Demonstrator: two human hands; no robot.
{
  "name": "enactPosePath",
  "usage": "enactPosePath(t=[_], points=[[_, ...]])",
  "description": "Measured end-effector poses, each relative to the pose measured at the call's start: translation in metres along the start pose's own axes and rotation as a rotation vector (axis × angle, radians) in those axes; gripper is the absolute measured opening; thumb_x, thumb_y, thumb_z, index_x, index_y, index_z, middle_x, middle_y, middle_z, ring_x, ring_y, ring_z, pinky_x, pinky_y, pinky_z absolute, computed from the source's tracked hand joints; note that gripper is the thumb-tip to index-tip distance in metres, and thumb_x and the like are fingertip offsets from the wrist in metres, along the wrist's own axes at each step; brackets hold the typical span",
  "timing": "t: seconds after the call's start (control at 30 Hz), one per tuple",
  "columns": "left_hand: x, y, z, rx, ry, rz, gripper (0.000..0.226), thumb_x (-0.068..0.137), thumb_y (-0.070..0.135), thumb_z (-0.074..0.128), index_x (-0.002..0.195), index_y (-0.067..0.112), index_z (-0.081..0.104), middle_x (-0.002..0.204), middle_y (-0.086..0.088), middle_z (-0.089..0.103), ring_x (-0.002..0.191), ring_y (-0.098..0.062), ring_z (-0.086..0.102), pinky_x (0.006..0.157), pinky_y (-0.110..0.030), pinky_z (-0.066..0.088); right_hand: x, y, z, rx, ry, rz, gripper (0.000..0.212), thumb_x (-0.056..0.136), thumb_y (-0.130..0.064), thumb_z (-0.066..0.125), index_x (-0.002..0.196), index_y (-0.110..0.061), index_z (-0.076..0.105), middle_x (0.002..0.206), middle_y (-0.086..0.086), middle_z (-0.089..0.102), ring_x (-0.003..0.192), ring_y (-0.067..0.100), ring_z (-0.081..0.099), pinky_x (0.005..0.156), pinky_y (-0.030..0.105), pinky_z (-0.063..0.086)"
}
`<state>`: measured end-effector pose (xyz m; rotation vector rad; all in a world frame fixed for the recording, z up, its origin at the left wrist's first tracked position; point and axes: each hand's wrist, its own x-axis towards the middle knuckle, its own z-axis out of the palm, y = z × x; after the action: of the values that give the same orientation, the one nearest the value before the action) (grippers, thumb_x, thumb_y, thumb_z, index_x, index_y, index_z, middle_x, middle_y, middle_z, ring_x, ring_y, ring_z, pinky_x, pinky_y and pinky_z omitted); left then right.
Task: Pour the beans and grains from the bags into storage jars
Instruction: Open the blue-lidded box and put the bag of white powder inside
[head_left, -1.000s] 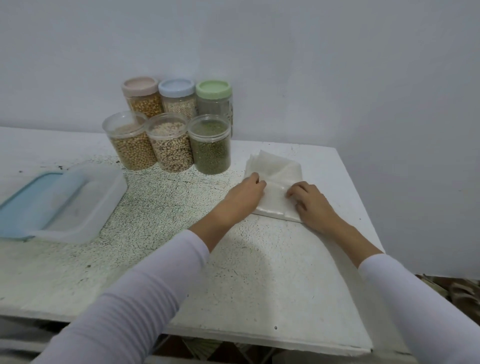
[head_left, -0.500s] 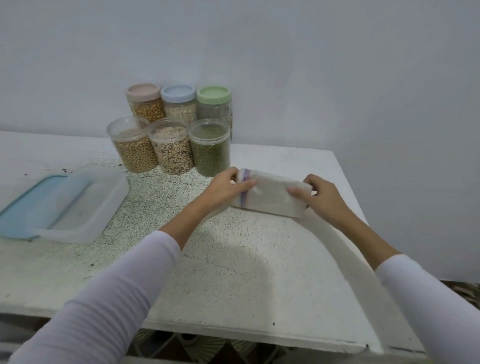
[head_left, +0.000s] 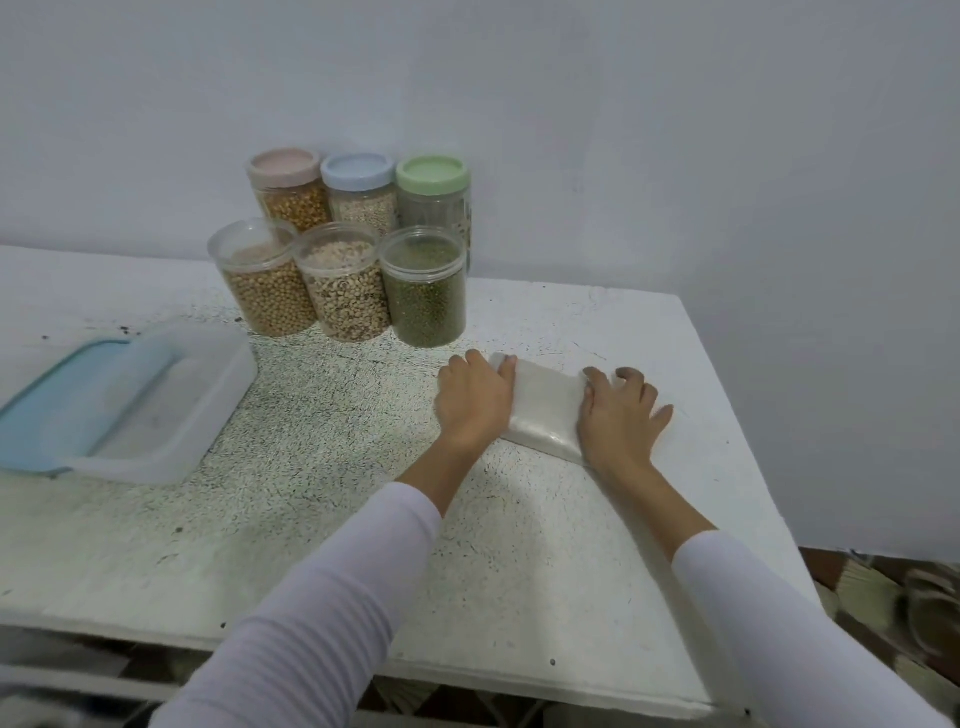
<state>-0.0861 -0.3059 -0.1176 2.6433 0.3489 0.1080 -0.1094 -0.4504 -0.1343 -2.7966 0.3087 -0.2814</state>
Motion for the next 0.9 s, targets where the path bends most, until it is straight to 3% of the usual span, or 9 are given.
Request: enactPosePath(t=[0.1,0.2,0.3,0.37,0.47,0.7,0.9], points=[[-0.004,0.003,0.005,0.129,0.060,0.006,0.058,0.101,0.049,0.022,0.131,0.003,0.042,0.130,-0.014,0.048,0.119,-0.026,0.043,0.091,-0.040,0.039,0.002,0.002,0.005,-0.043,-0.032,-0.046,0.039,0.102,-0.023,0.026,0.136,-0.021,0.044,0.153,0.009,0.023,0.140,0.028,0.018,0.114,0.056,0.000],[-0.003,0.004,0.007,0.192,0.047,-0.017,0.061,0.101,0.050,0.020,0.130,0.001,0.041,0.130,-0.015,0.048,0.118,-0.027,0.043,0.090,-0.039,0.039,0.006,0.000,0.007,-0.110,-0.052,-0.049,0.038,0.102,-0.021,0.023,0.131,-0.015,0.047,0.149,0.011,0.030,0.138,0.028,0.021,0.114,0.056,0.000],[-0.006,0.003,0.008,0.261,0.037,-0.023,0.064,0.100,0.051,0.019,0.127,-0.001,0.044,0.126,-0.017,0.050,0.115,-0.028,0.046,0.085,-0.039,0.042,0.004,-0.004,0.011,-0.137,0.010,-0.029,0.034,0.101,-0.018,0.029,0.116,-0.005,0.055,0.127,0.017,0.047,0.121,0.034,0.037,0.109,0.055,0.014],[-0.007,0.003,0.006,0.267,0.046,-0.021,0.064,0.100,0.051,0.020,0.125,-0.002,0.046,0.123,-0.018,0.052,0.114,-0.029,0.048,0.083,-0.038,0.043,0.002,-0.006,0.013,-0.128,0.109,-0.043,0.029,0.096,-0.011,0.036,0.101,0.002,0.061,0.106,0.022,0.054,0.101,0.038,0.047,0.093,0.053,0.031],[-0.010,0.006,0.004,0.184,0.063,-0.004,0.060,0.101,0.050,0.023,0.123,-0.001,0.045,0.122,-0.018,0.054,0.113,-0.029,0.050,0.084,-0.037,0.044,0.000,-0.007,0.014,-0.135,0.139,-0.045,0.022,0.092,-0.006,0.041,0.095,0.003,0.060,0.097,0.021,0.056,0.091,0.037,0.049,0.077,0.044,0.033],[-0.018,0.005,-0.004,-0.080,0.091,0.011,0.050,0.101,0.047,0.029,0.121,0.003,0.041,0.116,-0.016,0.057,0.106,-0.031,0.052,0.087,-0.041,0.043,0.000,-0.008,0.010,-0.085,0.132,-0.056,0.030,0.098,-0.014,0.031,0.108,0.000,0.055,0.108,0.018,0.056,0.099,0.035,0.047,0.081,0.042,0.029],[-0.016,0.007,-0.016,-0.360,0.046,0.043,0.047,0.097,0.044,0.045,0.120,0.004,0.037,0.116,-0.015,0.049,0.098,-0.031,0.057,0.081,-0.042,0.050,-0.002,-0.004,0.009,0.111,0.169,-0.075,0.027,0.096,-0.009,0.037,0.111,0.003,0.056,0.110,0.020,0.053,0.100,0.035,0.047,0.078,0.041,0.033]])
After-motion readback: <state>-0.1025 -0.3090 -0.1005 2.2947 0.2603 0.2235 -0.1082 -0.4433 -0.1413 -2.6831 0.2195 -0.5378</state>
